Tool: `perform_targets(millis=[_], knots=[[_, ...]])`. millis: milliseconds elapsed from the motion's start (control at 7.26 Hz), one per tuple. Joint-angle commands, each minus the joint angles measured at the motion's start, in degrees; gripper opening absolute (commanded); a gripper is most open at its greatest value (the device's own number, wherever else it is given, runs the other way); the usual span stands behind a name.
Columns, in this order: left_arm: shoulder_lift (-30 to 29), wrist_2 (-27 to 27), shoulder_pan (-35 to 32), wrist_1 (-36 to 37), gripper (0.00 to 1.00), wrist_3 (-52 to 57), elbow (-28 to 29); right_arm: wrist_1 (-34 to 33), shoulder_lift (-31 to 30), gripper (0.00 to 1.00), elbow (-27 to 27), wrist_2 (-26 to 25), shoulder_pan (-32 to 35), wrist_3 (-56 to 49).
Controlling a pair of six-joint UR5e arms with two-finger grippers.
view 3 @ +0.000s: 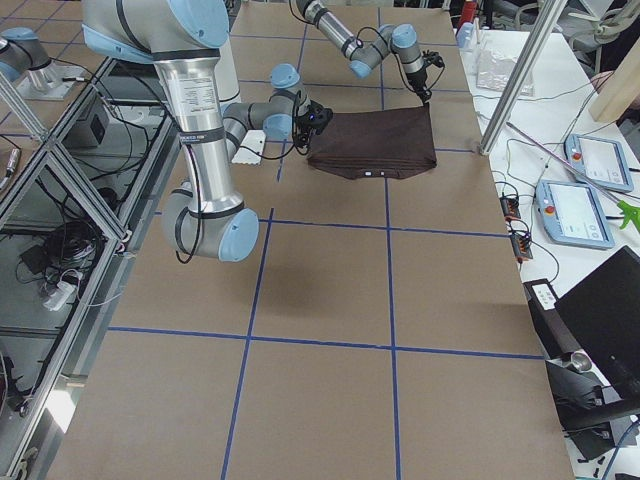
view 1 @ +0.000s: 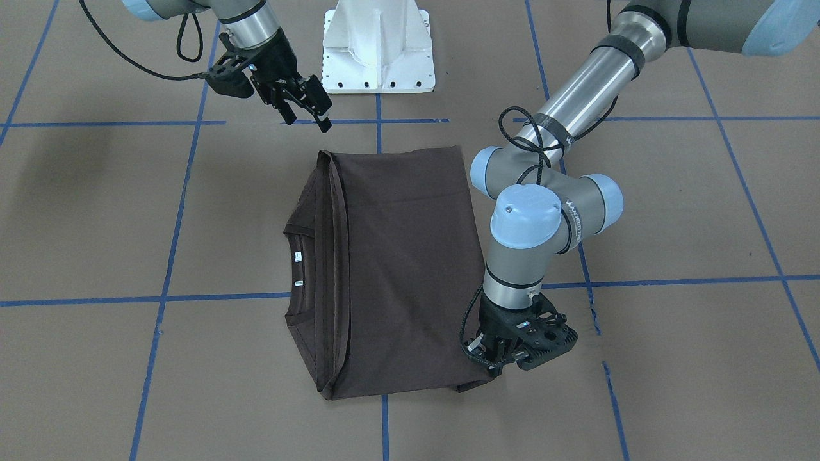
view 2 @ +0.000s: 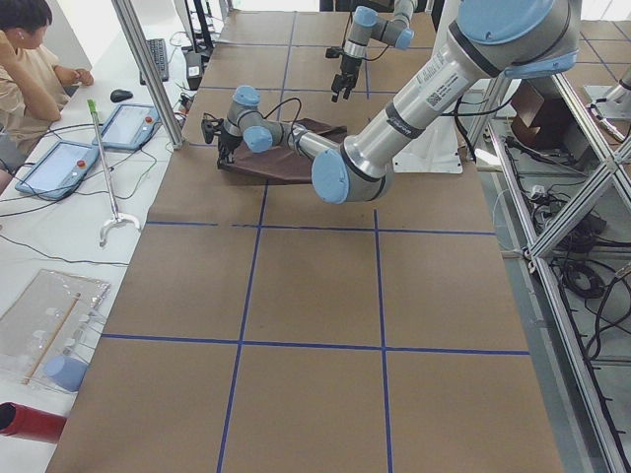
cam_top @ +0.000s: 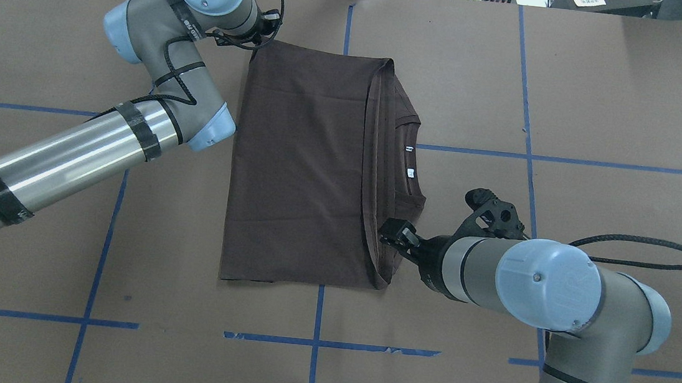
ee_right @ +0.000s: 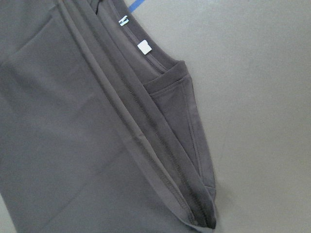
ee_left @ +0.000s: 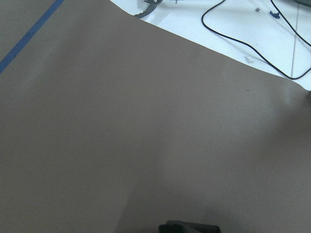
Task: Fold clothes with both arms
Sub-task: 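Fold the shirt side with the right gripper toward the left gripper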
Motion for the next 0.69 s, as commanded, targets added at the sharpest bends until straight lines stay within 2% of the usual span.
perform_targets(millis=[0,138,275,551], knots=[[8.3,-3.2,-0.8,0.0,0.5,0.3,-12.3,-0.2,4.0,1.0,-8.8,-0.1,-0.7,-7.9],[12.6,-7.6,-0.8,0.1,0.5,0.6,-18.2,-0.4,5.8,1.0,-11.4,0.0,-0.8,-13.6],[13.5,-8.1,-0.8,0.3,0.5,0.5,-20.9,-0.7,7.5,1.0,-14.3,0.0,-0.9,-19.3],[14.5,-8.1,-0.8,0.2,0.5,0.4,-21.3,-7.3,9.7,1.0,-14.5,0.0,-0.8,-29.5]])
